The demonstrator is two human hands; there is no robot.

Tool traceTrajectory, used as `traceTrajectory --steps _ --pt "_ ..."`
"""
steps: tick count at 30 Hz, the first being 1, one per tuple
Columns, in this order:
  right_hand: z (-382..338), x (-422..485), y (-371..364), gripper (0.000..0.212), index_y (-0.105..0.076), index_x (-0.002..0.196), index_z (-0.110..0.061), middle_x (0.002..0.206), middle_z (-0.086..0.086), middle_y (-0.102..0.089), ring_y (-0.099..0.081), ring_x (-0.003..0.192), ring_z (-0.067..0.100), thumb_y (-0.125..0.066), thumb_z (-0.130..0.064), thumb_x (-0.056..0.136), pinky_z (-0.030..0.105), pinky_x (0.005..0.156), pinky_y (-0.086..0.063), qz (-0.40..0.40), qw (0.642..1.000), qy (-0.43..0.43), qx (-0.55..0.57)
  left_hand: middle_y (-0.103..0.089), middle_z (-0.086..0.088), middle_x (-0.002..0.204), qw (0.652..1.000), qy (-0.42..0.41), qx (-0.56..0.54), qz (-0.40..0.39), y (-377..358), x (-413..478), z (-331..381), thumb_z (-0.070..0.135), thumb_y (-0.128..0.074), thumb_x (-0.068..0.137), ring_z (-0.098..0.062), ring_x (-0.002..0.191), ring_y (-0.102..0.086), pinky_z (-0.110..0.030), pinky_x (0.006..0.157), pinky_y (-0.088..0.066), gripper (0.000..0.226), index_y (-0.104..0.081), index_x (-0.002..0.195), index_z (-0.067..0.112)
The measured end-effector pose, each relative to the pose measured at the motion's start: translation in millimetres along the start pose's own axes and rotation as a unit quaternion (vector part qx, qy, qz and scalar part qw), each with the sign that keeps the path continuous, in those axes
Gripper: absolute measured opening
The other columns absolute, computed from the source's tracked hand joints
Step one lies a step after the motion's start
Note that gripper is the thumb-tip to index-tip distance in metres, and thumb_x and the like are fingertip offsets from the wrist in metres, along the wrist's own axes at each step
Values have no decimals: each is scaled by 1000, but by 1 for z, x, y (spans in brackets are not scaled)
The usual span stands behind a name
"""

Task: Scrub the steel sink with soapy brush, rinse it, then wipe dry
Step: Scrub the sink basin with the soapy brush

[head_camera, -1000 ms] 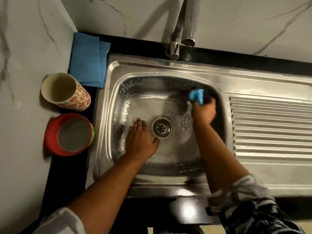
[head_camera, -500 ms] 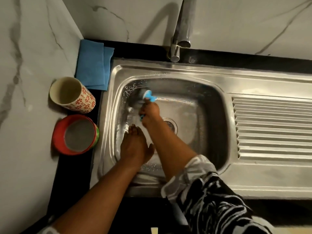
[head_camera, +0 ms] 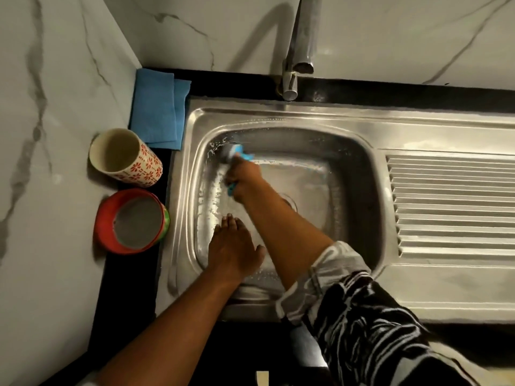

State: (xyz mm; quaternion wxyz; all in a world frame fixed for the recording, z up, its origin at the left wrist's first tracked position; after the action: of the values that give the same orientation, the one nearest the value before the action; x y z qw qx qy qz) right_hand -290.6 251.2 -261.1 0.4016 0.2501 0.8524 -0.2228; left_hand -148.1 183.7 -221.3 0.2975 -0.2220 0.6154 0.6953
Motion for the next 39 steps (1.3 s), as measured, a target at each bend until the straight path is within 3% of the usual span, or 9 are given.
traceTrajectory --steps 6,12,16,20,23,26,28,31,39 --pt "18 -35 3 15 -48 109 -11 64 5 -39 -36 37 6 -58 -22 105 16 37 -30 -184 951 31 -245 -24 -20 172 1000 2 -4 26 11 -10 7 60 -47 101 -33 160 -21 -43 130 -21 91 -22 165 0" --pt "28 -90 38 43 -54 129 -20 76 6 -60 -53 57 14 -72 -38 94 25 48 -45 -307 755 46 -577 -42 -21 162 995 -54 5 -78 10 -51 41 58 -42 106 -35 148 -41 -46 120 -33 74 -41 158 4" --pt "14 -99 57 41 -55 126 -24 80 5 -63 -56 57 15 -72 -42 93 28 48 -46 -246 778 90 -571 -47 -19 159 991 -93 -11 -96 17 -97 43 60 -42 106 -34 144 -47 -45 117 -37 72 -46 154 7" --pt "-2 -113 82 52 -57 129 -22 98 4 -68 -67 83 23 -73 -52 89 43 77 -58 -147 762 194 -600 -34 -17 168 992 -103 -38 -58 29 -124 16 62 -50 103 -33 151 -38 -45 121 -34 82 -36 161 6" --pt "-17 -152 82 50 -60 129 -25 96 -3 -70 -68 85 16 -75 -50 89 37 75 -57 -121 757 296 -569 -24 -14 173 990 -115 -69 49 42 -139 -15 59 -55 102 -29 158 -26 -40 128 -23 88 -25 166 7" --pt "-34 -205 47 44 -64 128 -34 87 -13 -66 -60 73 6 -78 -46 87 11 62 -45 -131 717 401 -555 -26 -15 173 979 -95 -93 157 51 -157 -55 59 -56 100 -29 159 -24 -38 130 -20 89 -27 166 7" --pt "-36 -236 9 46 -66 130 -32 88 -8 -70 -62 70 9 -79 -42 88 8 60 -39 -170 676 455 -555 -30 -18 170 970 -59 -84 221 53 -166 -86 63 -50 99 -31 159 -27 -41 130 -20 90 -30 164 5" --pt "-24 -263 -47 48 -62 137 -29 106 4 -75 -70 90 26 -74 -38 91 29 72 -47 -222 567 516 -603 -31 -21 169 962 1 -37 271 57 -171 -120 65 -41 99 -33 158 -30 -44 131 -18 92 -24 166 5" --pt "29 -245 -109 33 -61 131 -33 114 4 -70 -70 99 30 -60 -38 98 42 79 -59 -190 380 469 -774 -17 -26 172 961 29 -7 274 56 -163 -132 63 -56 98 -37 160 -21 -48 131 -20 105 -9 167 -1"
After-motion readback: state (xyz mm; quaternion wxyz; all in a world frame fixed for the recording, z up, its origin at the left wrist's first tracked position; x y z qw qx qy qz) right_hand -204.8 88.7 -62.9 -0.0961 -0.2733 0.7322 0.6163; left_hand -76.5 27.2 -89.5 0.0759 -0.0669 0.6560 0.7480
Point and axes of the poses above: each hand's wrist, its own x-axis towards the middle knuckle, its own y-axis out of the back of the hand, z = x × y, the point moved 6 cm from there along x, towards the middle knuckle
